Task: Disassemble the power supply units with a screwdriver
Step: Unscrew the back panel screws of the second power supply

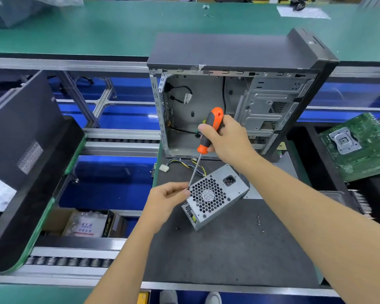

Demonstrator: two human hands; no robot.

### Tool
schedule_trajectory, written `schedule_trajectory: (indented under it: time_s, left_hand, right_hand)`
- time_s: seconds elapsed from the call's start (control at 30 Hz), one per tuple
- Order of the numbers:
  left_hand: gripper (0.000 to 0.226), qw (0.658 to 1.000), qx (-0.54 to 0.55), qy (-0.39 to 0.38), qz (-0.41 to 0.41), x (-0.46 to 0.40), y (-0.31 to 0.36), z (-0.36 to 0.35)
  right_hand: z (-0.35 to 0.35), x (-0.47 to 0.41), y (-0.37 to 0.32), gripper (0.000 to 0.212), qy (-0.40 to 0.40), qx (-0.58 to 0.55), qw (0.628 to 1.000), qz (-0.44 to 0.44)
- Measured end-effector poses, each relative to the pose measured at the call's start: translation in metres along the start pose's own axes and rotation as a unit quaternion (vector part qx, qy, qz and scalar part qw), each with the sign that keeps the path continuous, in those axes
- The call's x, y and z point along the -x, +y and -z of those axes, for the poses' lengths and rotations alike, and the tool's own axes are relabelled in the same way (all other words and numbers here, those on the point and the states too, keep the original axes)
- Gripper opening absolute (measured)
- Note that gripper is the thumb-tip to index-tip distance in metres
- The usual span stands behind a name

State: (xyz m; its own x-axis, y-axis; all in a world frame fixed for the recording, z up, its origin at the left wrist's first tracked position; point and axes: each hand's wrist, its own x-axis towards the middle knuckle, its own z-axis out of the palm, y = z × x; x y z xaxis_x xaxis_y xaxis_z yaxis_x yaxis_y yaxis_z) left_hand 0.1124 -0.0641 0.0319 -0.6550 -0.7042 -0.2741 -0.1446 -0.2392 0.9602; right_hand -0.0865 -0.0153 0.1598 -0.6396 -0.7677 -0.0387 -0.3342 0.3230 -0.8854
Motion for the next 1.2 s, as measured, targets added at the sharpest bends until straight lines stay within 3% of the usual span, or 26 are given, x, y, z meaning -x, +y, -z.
schedule_trajectory:
  time_s: [0.13,0.23,0.33,0.47,0.6,0.77,1.0,1.2]
  left_hand:
    - [0.024,1.0,0.026,-0.005,0.01,0.001,-0.006,-0.003]
    - [0.029,0.996,0.076,-0.032,0.037,0.003,-0.011,-0.01]
    - [0.028,0.994,0.093,-0.036,0.037,0.005,-0.012,-0.016]
    - [0.024,0.995,0.085,-0.029,0.034,0.006,-0.01,-0.019]
    - [0.026,0.99,0.129,-0.012,0.059,0.008,-0.008,-0.026]
    - [0.027,0.987,0.141,0.0,0.074,0.009,-0.004,-0.03]
    - [0.021,0.985,0.14,0.015,0.096,0.007,0.002,-0.031]
    - [0.018,0.985,0.143,0.025,0.096,0.007,0.002,-0.031]
  right_hand:
    - [0.002,0.005,-0.008,0.047,-0.013,0.019,0.999,0.024]
    - [0.008,0.011,-0.025,0.043,-0.048,0.099,0.989,0.095]
    - [0.01,0.02,-0.051,0.047,-0.091,0.223,0.951,0.193]
    - [0.002,0.032,-0.082,0.057,-0.111,0.393,0.869,0.279]
    - [-0.005,0.039,-0.106,0.069,-0.072,0.495,0.817,0.288]
    - [-0.012,0.037,-0.121,0.061,-0.096,0.565,0.78,0.253]
    - [-0.01,0.033,-0.121,0.048,-0.163,0.567,0.779,0.214]
    - [0.007,0.026,-0.116,0.016,-0.265,0.545,0.768,0.208]
